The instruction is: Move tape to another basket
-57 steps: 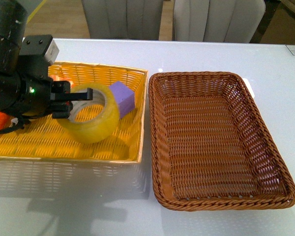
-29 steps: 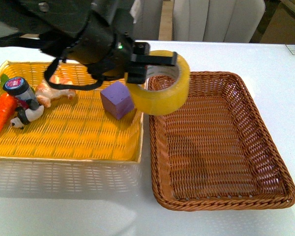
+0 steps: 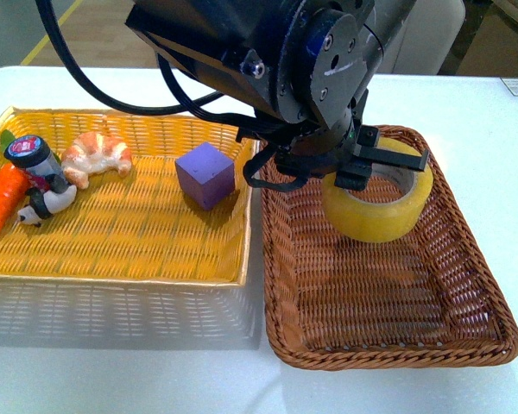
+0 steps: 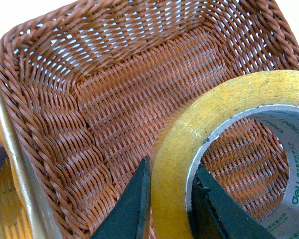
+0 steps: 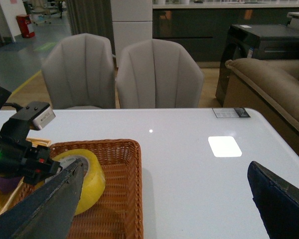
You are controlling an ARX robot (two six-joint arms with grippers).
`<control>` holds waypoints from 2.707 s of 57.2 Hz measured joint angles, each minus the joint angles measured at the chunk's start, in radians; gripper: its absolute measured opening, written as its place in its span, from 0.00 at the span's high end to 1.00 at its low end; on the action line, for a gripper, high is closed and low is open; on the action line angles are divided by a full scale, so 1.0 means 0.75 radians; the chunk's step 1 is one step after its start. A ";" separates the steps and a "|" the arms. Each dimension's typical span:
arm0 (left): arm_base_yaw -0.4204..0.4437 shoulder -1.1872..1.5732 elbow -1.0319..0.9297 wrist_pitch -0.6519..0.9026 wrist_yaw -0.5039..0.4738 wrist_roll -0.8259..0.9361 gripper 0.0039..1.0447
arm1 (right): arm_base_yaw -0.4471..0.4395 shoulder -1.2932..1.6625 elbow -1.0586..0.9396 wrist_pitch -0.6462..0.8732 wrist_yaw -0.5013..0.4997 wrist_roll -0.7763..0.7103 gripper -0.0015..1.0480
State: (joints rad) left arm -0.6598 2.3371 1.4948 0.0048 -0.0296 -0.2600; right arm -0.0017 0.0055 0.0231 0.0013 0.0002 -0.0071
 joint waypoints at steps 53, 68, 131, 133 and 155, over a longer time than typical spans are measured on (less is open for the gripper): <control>-0.010 -0.166 -0.284 0.174 0.004 -0.029 0.07 | 0.000 0.000 0.000 0.000 0.000 0.000 0.09; 0.096 -0.634 -0.681 0.344 0.002 -0.051 0.08 | 0.000 0.000 0.000 0.000 0.000 0.000 0.09; 0.579 -1.482 -1.807 1.421 -0.246 0.328 0.99 | 0.000 -0.001 0.000 0.000 0.000 0.000 0.09; 0.594 -1.520 -1.822 1.402 -0.233 0.328 0.99 | 0.000 -0.001 0.000 0.000 0.000 0.000 0.09; 0.744 -2.004 -1.951 1.046 -0.092 0.332 0.99 | 0.000 -0.001 0.000 0.000 0.000 0.000 0.09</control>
State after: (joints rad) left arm -0.1020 0.8341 0.0319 0.7895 -0.0986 -0.0109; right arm -0.0017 0.0051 0.0231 0.0013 0.0002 -0.0071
